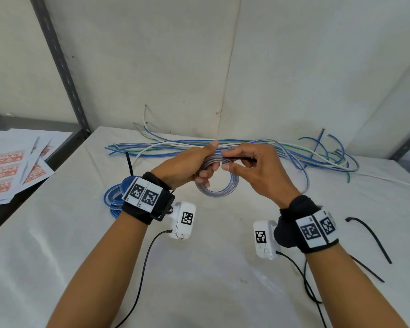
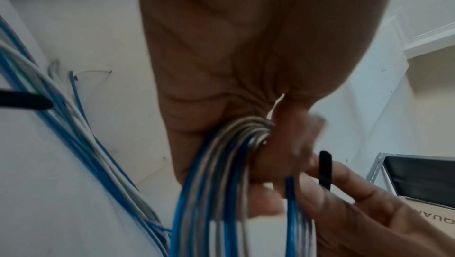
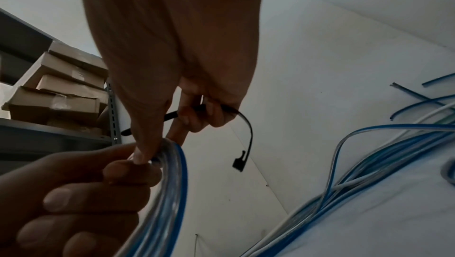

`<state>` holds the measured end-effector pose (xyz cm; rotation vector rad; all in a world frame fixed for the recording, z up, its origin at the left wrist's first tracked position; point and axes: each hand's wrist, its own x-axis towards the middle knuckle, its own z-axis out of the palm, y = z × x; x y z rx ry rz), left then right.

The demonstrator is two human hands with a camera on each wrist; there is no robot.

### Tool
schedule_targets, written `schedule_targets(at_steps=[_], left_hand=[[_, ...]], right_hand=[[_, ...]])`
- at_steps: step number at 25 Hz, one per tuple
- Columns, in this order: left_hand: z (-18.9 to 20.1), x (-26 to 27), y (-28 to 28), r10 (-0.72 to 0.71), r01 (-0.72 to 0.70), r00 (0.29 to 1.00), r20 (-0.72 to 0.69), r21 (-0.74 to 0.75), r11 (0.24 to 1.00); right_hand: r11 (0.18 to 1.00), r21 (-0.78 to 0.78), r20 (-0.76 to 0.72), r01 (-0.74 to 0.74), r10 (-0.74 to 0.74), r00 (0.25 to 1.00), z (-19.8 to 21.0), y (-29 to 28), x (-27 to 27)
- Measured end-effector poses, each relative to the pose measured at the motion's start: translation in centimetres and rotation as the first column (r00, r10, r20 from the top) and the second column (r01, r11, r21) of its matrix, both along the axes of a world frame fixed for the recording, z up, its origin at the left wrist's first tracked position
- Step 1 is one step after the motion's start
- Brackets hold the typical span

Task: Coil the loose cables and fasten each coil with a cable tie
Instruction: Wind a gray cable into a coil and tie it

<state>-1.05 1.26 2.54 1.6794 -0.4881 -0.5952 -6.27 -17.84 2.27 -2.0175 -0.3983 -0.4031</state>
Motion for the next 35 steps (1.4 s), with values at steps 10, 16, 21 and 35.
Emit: schedule_targets(at_steps=[10,16,21,35], left_hand=[[0.0,-0.1,-0.3,0.089,-0.091,0.995,-0.052,-0.035,0.995],[-0.4,0.3,-0.5,0.166,-0.170,0.984,-0.059,-0.068,0.983],[-0.4,0.6,0.2,0.222,-0.230,0.973,-0.063,-0.164,0.959],[0.3,0.6,0.4,0.115,-0.187,0.970,-0.215,-0.352,0.917]], right_hand=[[0.997,-0.035,-0.014,0.063,-0.063,0.998,-0.2,-0.1,0.4],[0.983,0.160,-0.061,0.096,-0.087,0.994,1.4,-0.9,0.2],[0.886,0.460,-0.134,-0.054,0.129,0.983,2.5,-0.4,-0.2],[0.996,0.075,-0.180,0.046,-0.032,0.983,0.2,0.4,0.5]])
